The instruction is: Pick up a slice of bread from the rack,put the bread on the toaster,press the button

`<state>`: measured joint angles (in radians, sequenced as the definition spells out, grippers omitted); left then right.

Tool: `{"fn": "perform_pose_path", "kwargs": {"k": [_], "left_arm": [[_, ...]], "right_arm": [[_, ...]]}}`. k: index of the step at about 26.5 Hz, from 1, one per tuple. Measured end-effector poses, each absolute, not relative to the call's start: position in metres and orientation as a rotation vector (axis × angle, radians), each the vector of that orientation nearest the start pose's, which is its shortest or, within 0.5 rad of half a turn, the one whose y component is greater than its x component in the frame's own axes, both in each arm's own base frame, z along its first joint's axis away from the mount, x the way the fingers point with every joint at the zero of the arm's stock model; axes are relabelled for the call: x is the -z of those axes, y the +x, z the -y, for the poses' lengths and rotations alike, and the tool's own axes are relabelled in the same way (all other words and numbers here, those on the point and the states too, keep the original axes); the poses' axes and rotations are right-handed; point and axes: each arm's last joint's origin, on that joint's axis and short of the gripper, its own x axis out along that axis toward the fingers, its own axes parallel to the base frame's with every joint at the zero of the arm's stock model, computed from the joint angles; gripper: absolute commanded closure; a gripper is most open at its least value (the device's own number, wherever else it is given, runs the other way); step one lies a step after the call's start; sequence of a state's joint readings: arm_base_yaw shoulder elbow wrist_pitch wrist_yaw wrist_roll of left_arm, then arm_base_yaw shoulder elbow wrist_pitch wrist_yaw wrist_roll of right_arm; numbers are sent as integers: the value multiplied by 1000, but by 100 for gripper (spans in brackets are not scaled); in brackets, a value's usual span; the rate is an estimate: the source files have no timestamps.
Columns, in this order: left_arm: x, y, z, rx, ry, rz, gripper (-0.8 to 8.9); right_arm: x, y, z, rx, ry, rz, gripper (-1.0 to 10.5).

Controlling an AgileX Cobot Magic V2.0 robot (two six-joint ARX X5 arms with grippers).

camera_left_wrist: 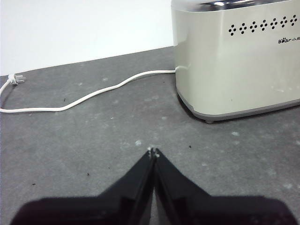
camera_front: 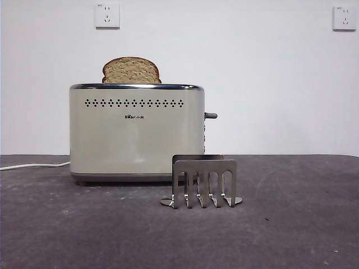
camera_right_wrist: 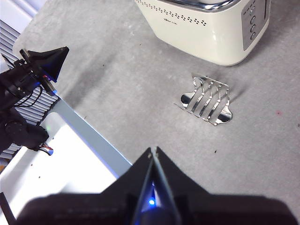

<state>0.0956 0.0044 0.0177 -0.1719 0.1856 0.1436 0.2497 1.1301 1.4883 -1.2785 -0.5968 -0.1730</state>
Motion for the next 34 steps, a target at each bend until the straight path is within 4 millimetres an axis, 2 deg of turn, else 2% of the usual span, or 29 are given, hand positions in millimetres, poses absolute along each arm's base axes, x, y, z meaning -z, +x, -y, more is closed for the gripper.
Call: {"fn": "perform_pose_path", "kwargs": {"k": [3, 5, 7, 10, 12, 14, 18, 23, 28, 31, 34], "left_arm": [[-153, 95, -4, 101, 121, -151, 817], [-153, 95, -4, 101, 121, -151, 817], [-153, 95, -4, 101, 119, -151, 817], [-153, 95, -4, 100, 114, -151, 817], [-153, 95, -4, 100, 114, -151, 817], [-153, 95, -4, 100, 114, -151, 817], [-153, 95, -4, 100, 114, -151, 817], [-153, 95, -4, 100, 114, -151, 817], [-153, 95, -4, 100, 114, -151, 817], [-153, 95, -4, 100, 114, -151, 817], [-153, 95, -4, 100, 114, -151, 817]], "right_arm": [[-412, 163, -57, -850, -1, -846, 946], [-417, 160, -50, -794, -36, -776, 946], [-433, 144, -41, -752, -58, -604, 946], [-457, 106, -29, -674, -88, -314, 946], [-454, 88, -22, -540, -100, -212, 946], [-437, 83, -17, -427, -93, -137, 946], [-398, 82, -14, -370, -68, -47, 946], [-336, 83, -12, -347, -57, 38, 946], [-267, 90, -12, -343, -42, -25, 946], [-234, 91, -11, -318, -36, -75, 946], [-212, 91, -9, -259, -27, -93, 946]]}}
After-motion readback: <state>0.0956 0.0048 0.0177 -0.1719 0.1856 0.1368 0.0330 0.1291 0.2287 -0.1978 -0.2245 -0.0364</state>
